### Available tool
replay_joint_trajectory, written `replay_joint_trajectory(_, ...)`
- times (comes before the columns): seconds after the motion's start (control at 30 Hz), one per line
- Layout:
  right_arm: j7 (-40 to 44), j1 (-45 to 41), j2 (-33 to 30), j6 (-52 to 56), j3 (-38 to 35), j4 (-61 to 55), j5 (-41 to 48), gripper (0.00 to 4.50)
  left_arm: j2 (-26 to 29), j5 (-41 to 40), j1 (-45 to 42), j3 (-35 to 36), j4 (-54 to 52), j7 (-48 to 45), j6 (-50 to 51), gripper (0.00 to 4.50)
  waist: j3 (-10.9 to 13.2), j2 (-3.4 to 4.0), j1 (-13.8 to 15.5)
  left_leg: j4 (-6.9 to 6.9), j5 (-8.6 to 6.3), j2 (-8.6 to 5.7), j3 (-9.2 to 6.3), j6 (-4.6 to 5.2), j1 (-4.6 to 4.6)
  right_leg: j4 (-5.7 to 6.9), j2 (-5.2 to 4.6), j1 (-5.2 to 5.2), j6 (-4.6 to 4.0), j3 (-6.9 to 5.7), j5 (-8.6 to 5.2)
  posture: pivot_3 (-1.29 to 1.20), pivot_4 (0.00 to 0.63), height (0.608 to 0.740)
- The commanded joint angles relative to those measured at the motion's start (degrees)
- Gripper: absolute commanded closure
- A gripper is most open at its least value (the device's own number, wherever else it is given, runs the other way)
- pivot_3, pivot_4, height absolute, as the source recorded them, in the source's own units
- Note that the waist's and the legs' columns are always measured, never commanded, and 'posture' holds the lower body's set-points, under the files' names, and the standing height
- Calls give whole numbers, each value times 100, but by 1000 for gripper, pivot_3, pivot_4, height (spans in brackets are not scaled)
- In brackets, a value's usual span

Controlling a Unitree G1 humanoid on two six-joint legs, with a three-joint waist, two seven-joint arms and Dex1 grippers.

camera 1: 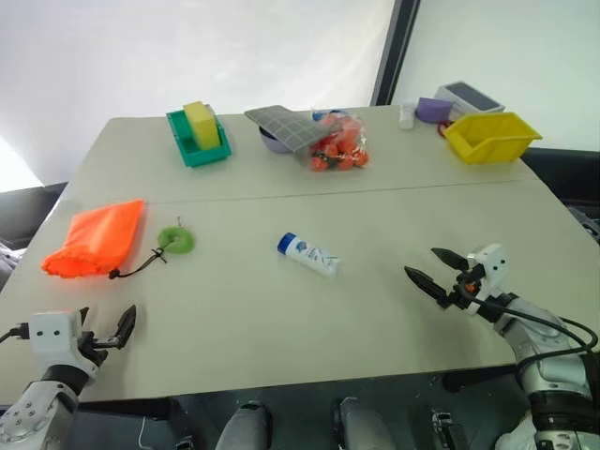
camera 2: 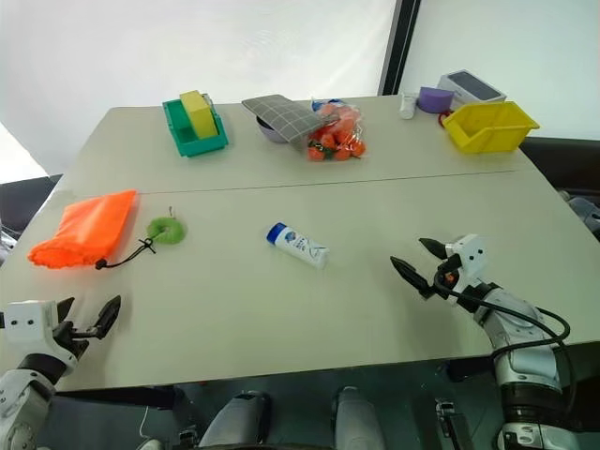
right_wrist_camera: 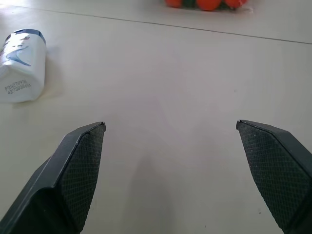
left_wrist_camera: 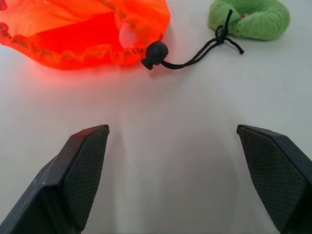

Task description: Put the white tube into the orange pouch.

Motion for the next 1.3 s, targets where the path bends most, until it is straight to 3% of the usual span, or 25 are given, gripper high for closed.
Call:
replay_joint_trajectory(0.03, -42, 2, 5, -45, -70, -306, 72, 40, 13, -8, 49, 93, -152, 16, -66, 0, -1, 1, -3, 0, 0, 0, 0, 0, 0, 0, 0, 0, 0, 0, 0, 0, 150, 740)
replay_joint_trajectory(0.33, -81, -143, 199, 155, 237, -644, 116, 40, -60, -43, 252, 141, -410, -79, -321, 0, -4, -3, -8, 0, 0, 0, 0, 0, 1, 2, 0, 0, 0, 0, 0, 0, 150, 740)
replay_joint_trajectory(0.47, -77, -334, 346, 316, 511, -935, 130, 40, 25, 390, 209, 93, -656, 76, -742, 0, -4, -2, 2, 1, 0, 0, 0, 0, 1, 2, 0, 0, -2, 1, 1, 0, 150, 740)
replay_joint_trajectory(0.7, 52, -401, 494, 960, 1229, -2094, 313, 40, 800, 2063, -182, 168, -211, 602, -1767, 0, -9, -4, 18, -1, 1, 1, -5, 0, 2, 12, 3, -2, -5, 0, 3, 0, 150, 740)
replay_joint_trajectory(0.83, 123, -347, 496, 1166, 1683, -2595, 263, 40, 1223, 2552, -434, 153, 216, 771, -1824, 0, -10, -3, 6, -1, 0, 1, -5, 0, 2, 13, 3, -3, -4, 0, 2, 0, 150, 740)
replay_joint_trajectory(1.3, -111, -269, 740, 1160, 2088, -2907, 143, 40, 2180, 2930, -1335, -141, 1939, 598, -1594, 0, -20, -21, -2, -2, 1, 1, -6, 0, 5, 55, 3, -23, 0, -1, 2, 0, 150, 740)
